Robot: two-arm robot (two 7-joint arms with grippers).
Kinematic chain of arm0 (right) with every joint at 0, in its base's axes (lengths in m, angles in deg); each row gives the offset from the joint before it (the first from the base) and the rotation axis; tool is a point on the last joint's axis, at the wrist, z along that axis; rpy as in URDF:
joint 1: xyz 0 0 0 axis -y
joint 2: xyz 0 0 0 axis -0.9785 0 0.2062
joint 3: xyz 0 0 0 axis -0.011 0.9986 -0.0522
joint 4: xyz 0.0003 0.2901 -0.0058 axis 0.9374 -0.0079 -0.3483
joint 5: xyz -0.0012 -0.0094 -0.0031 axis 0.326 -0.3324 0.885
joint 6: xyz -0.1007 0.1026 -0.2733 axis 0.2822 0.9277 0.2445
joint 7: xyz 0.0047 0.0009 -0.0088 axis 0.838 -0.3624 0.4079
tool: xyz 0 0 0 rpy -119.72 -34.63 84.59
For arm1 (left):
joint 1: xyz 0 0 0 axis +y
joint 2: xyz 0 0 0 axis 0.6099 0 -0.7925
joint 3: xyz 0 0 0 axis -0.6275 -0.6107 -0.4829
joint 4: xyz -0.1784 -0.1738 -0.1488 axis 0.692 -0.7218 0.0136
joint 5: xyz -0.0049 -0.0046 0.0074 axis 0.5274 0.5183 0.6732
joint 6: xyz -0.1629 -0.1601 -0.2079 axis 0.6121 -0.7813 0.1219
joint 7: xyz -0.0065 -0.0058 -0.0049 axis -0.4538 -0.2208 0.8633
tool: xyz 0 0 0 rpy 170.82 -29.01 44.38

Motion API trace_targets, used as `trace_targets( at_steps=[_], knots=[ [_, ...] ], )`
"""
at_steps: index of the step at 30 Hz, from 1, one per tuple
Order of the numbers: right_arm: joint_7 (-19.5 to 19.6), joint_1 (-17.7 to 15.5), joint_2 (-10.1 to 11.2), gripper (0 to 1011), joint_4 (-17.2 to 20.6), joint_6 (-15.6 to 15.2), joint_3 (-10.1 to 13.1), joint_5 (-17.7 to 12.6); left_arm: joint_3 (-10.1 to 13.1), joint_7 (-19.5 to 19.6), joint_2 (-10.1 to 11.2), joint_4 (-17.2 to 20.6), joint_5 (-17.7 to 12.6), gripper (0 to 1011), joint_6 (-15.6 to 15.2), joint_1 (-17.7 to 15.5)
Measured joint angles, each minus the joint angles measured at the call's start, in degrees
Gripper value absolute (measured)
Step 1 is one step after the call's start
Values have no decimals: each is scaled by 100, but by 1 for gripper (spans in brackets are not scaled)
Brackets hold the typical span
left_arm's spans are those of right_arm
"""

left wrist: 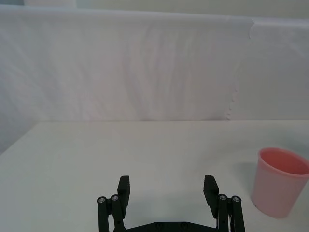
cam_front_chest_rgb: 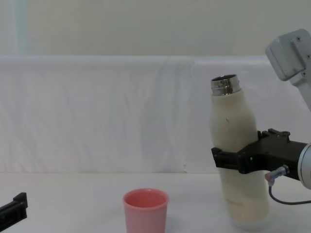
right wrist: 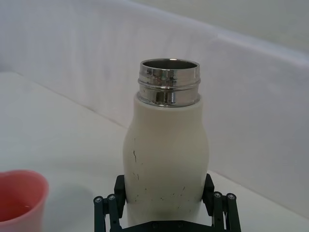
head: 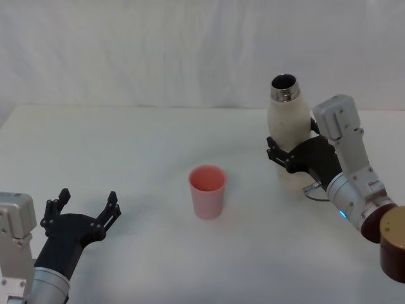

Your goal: Grasp the thermos with one hand and pour water into the cup lid.

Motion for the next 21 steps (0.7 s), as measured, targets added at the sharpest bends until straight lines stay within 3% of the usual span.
trace_targets(
  at_steps=[13, 21],
  knots=[
    [-261, 47, -7, 951, -150, -63, 64, -730, 0, 0, 0, 0, 0, 1001, 0, 0],
    [-281, 98, 18, 951, -309, -47, 47, -977, 0, 0, 0, 0, 0, 1001, 0, 0]
  ],
)
